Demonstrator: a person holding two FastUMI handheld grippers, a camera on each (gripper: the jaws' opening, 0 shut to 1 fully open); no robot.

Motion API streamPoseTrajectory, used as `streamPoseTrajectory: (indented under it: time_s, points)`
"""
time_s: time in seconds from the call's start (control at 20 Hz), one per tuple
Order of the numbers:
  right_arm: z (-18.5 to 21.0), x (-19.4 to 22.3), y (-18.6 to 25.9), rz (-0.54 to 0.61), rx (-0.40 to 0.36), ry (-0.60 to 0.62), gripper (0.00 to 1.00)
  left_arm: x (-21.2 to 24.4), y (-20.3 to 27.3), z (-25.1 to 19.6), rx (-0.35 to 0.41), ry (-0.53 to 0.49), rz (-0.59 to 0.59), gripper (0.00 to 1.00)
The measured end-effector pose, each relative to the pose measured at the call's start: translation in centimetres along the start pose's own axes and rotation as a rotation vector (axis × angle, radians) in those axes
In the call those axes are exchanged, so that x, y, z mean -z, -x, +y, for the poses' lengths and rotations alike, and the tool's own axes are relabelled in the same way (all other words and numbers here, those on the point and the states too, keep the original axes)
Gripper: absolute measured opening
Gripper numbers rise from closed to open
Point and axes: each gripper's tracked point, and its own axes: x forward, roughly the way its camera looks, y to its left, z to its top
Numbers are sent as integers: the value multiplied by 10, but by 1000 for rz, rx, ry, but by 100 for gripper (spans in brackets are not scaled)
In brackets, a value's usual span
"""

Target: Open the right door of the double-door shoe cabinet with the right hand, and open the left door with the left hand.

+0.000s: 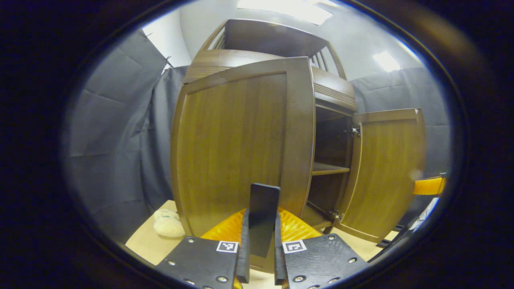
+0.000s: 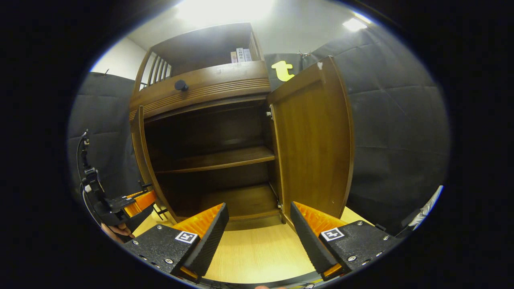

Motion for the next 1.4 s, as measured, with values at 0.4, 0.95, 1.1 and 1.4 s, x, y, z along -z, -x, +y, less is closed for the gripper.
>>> streamPoseTrajectory:
  time_s: [0.4, 0.95, 1.1, 1.4]
  points:
    - [24, 12, -10, 39, -61, -1, 96, -2, 45, 37, -66, 12, 3, 14]
    - [60, 19, -20, 71, -152, 26, 96, -16, 106, 101, -162, 0, -16, 8]
    - [69, 19, -24, 78, -174, 37, 96, -25, 119, 122, -142, 24, -29, 10]
    - [85, 20, -29, 88, -211, 55, 96, -20, 128, 174, -199, -77, -15, 3]
